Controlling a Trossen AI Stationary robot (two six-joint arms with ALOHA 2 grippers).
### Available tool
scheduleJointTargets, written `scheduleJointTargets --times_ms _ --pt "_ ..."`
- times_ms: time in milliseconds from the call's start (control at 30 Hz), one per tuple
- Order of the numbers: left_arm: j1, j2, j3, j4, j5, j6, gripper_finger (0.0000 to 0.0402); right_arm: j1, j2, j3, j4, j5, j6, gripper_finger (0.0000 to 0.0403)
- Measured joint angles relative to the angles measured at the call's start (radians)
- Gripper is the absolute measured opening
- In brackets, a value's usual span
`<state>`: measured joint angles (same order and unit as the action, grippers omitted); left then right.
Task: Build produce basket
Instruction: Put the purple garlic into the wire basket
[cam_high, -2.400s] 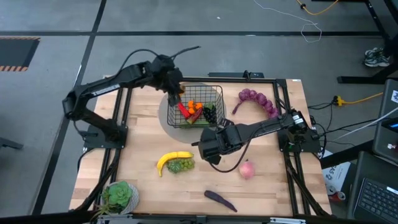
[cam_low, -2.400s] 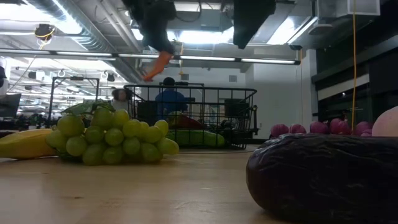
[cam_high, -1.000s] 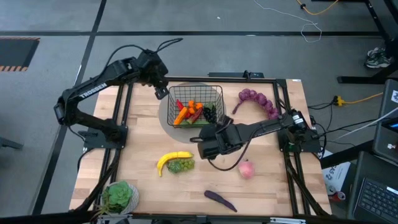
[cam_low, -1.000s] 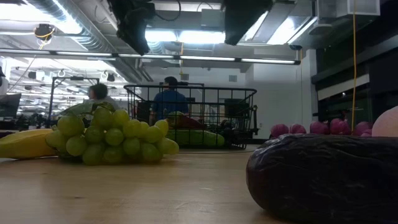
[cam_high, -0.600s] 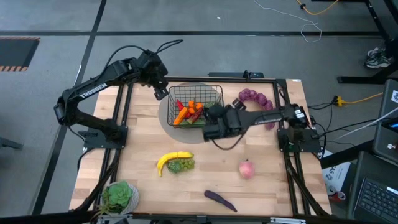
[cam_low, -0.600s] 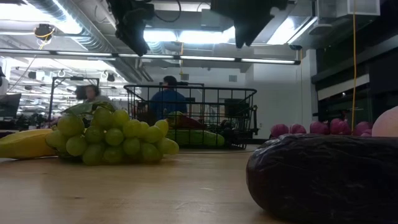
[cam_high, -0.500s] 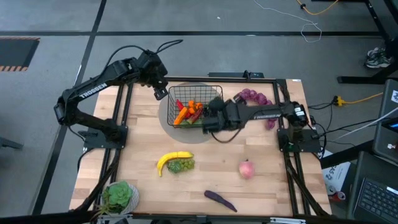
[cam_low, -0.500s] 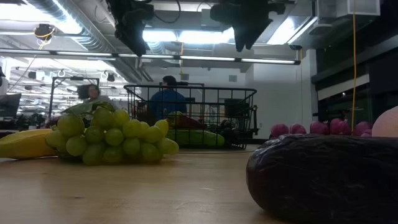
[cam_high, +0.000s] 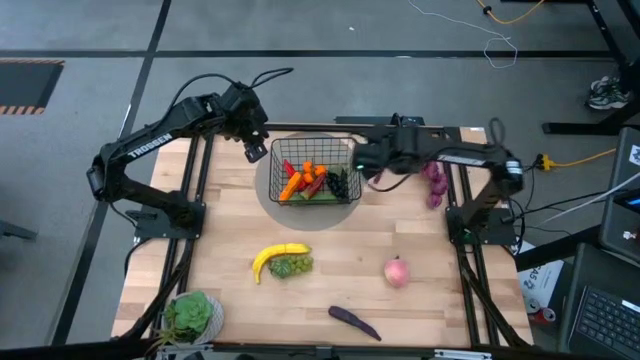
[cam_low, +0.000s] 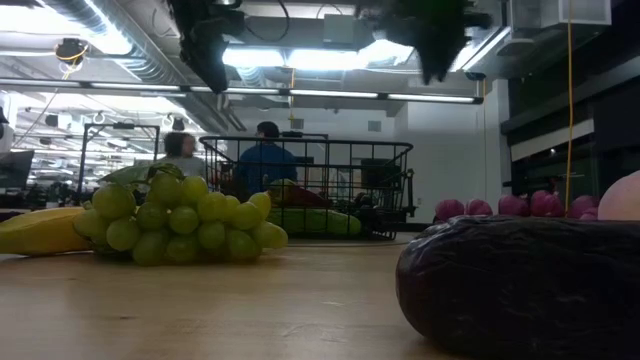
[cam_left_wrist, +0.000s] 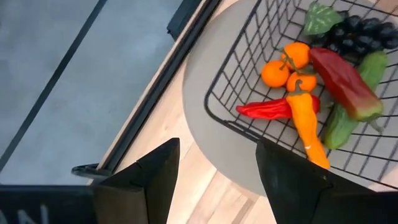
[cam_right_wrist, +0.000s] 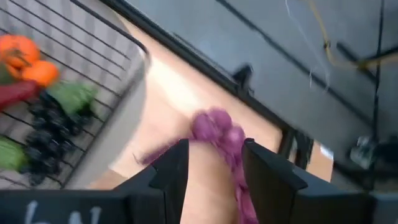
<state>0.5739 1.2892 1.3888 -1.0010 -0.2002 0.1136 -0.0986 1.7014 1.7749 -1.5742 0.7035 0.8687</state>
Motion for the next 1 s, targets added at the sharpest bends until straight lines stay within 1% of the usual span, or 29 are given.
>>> scheduleJointTargets --times_ms 100,267,400,500,633,800,867,1000 --pt "0.0 0.0 0.0 0.0 -0.009 -0.004 0.0208 -0.018 -0.096 -0.125 0.001 -0.042 0.102 0.0149" --pt "0.0 0.0 0.0 0.005 -0.01 -0.007 0.0208 -0.021 -0.201 -0.338 0.021 -0.103 0.318 0.0149" --pt "0.0 0.0 0.0 0.007 -0.016 -0.008 0.0208 -0.036 -0.229 -0.482 0.022 -0.171 0.484 0.0149" --pt "0.0 0.0 0.0 0.007 -0.016 -0.008 0.0208 -0.073 -0.237 -0.581 0.025 -0.247 0.542 0.0149" --pt "0.0 0.0 0.0 0.008 -0.016 -0.009 0.0208 -0.155 -0.239 -0.689 0.046 -0.335 0.544 0.0149" --pt "0.0 0.0 0.0 0.008 -0.016 -0.009 0.0208 -0.254 -0.239 -0.745 0.06 -0.335 0.528 0.0149" --pt "0.0 0.0 0.0 0.008 -0.016 -0.009 0.0208 -0.291 -0.239 -0.748 0.1 -0.332 0.455 0.0149" --pt "0.0 0.0 0.0 0.015 -0.016 -0.009 0.0208 -0.362 -0.239 -0.749 0.247 -0.331 0.252 0.0149"
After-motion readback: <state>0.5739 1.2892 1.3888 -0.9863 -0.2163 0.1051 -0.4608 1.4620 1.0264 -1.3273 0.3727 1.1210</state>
